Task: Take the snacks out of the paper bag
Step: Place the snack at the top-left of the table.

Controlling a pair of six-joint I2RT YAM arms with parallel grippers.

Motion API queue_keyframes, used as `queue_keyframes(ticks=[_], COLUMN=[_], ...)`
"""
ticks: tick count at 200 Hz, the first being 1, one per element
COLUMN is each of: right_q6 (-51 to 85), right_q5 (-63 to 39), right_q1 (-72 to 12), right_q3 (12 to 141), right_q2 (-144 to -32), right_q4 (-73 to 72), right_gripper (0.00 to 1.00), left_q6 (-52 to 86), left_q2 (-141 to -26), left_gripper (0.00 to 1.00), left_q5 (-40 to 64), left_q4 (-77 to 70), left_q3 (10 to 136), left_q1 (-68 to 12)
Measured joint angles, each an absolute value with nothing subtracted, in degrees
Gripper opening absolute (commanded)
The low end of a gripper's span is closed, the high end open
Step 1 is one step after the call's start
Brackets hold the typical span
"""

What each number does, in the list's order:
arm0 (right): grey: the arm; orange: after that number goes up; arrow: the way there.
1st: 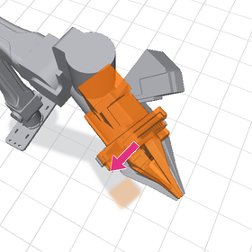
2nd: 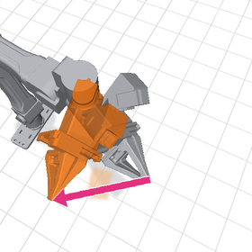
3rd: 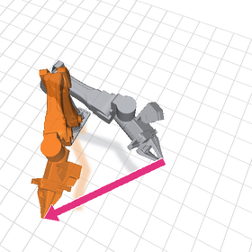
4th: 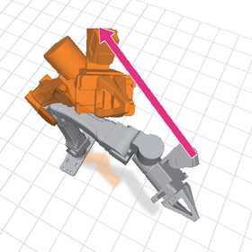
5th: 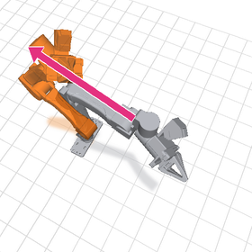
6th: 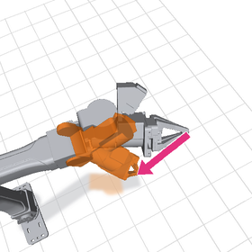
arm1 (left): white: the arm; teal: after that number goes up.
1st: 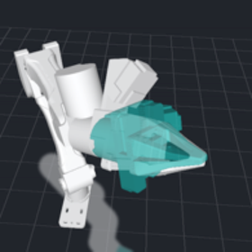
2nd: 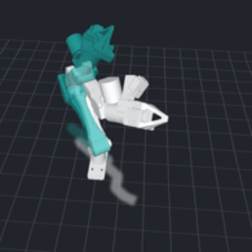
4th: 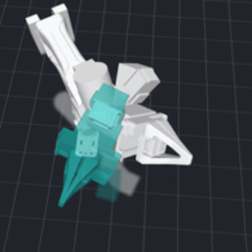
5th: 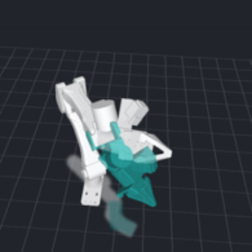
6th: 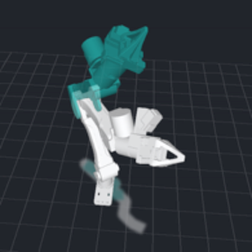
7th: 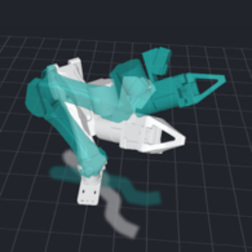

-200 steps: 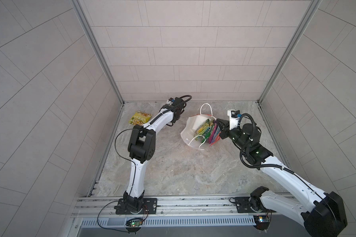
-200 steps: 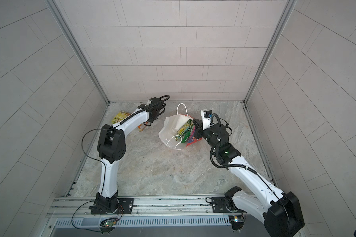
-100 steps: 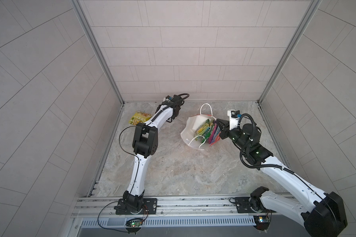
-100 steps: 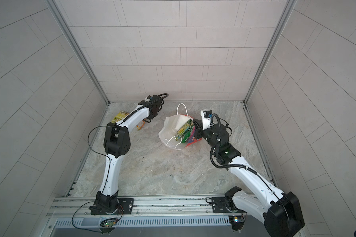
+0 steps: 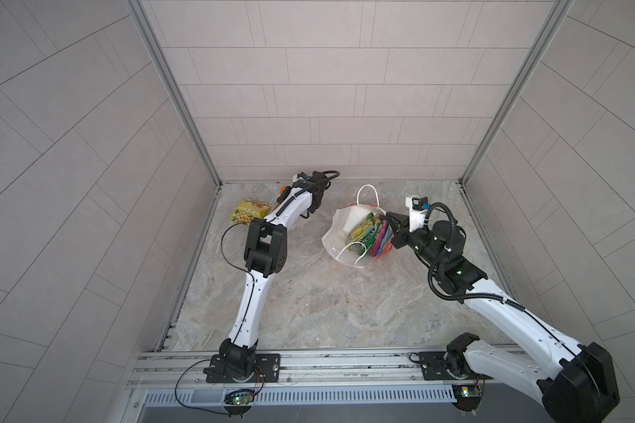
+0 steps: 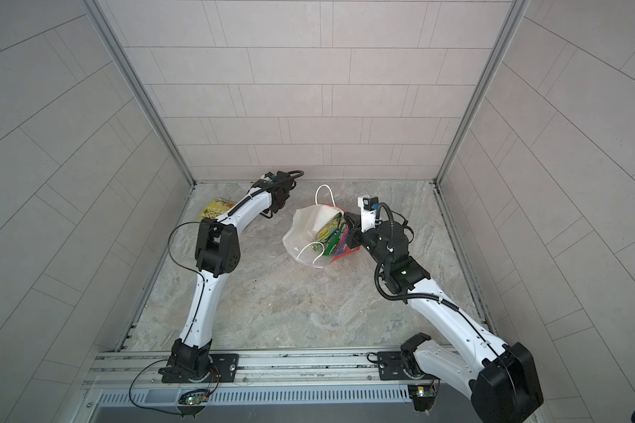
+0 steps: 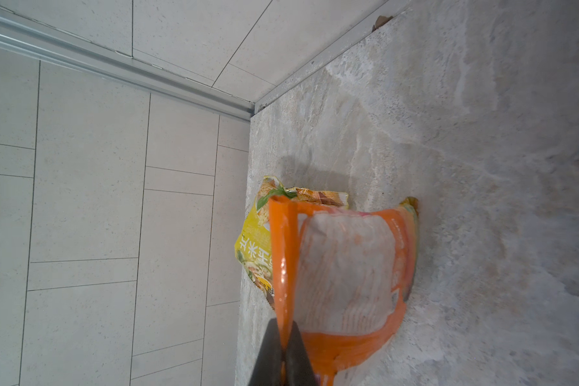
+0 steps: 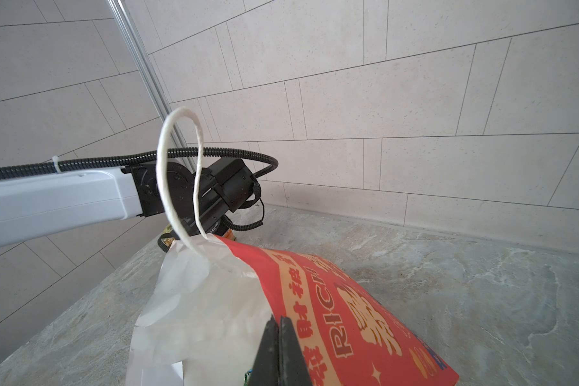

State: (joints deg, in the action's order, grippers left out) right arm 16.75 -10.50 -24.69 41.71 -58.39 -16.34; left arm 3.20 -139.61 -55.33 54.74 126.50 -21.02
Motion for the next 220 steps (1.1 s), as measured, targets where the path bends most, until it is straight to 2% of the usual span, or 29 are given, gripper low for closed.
queue_keyframes(ticks=[70,125,209,220], right_q6=[16.75,16.78,16.75,16.75], right_q5=[-10.5,-10.52,-10.52,-10.52], right_q1=[-24.69,-24.69,-24.69,-24.69], right_q3=[41.71,41.71,41.71,41.71], right_q2=[-58.39,-58.39,-58.39,-58.39], right_q4=[-16.34,-16.36,-16.36,-16.36], right_gripper=[0.0,0.0,0.0,0.0], left_q6=[4.62,6.94,10.46,10.72], left_q2=[-143.57,-148.42,-148.42,-148.42], left_gripper=[0.05,0.16,0.22,0.28], left_q5=[-52.6,-47.03,-41.95,-41.54], left_q4=[57.23,60.23,60.47,60.49], left_q3=[130.28,136.84,140.14,140.14], left_q1=[-22.76,-23.81,-21.82,-21.39])
